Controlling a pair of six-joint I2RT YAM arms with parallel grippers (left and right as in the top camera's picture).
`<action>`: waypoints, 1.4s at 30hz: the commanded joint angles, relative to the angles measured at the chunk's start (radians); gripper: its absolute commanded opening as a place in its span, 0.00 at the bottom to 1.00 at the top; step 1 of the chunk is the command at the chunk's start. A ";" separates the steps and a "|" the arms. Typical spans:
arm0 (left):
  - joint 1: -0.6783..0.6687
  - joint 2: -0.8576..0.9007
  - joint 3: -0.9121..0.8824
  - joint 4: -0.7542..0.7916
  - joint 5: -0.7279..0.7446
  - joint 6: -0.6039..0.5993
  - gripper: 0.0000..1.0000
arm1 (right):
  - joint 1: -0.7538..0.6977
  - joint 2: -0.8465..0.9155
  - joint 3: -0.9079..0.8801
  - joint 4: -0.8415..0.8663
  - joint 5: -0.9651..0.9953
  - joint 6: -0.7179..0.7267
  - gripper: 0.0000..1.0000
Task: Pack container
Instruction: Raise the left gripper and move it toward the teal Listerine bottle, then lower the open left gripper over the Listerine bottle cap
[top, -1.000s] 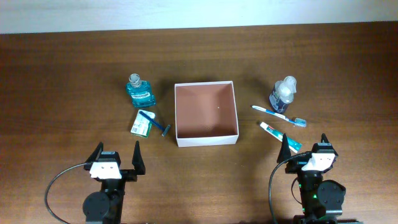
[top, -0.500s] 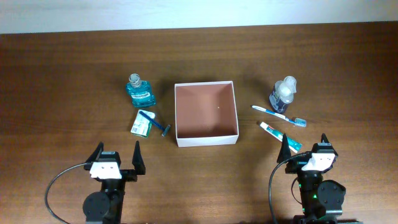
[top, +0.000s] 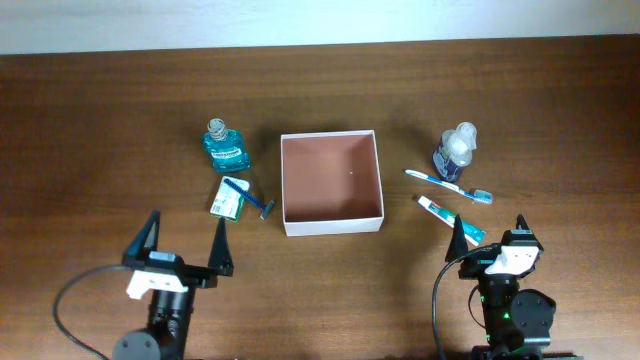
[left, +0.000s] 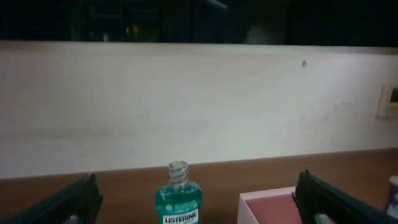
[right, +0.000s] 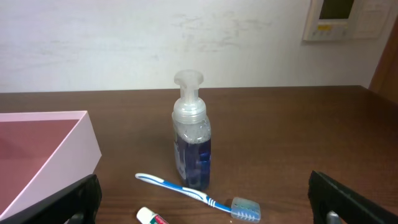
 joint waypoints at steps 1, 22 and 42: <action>0.008 0.142 0.217 -0.098 -0.017 0.010 1.00 | 0.009 -0.010 -0.005 -0.008 -0.002 0.008 0.99; 0.008 1.250 1.191 -0.821 0.109 0.061 1.00 | 0.009 -0.010 -0.005 -0.008 -0.002 0.008 0.99; 0.008 1.491 1.191 -0.681 0.032 -0.087 0.84 | 0.009 -0.011 -0.005 -0.008 -0.002 0.008 0.99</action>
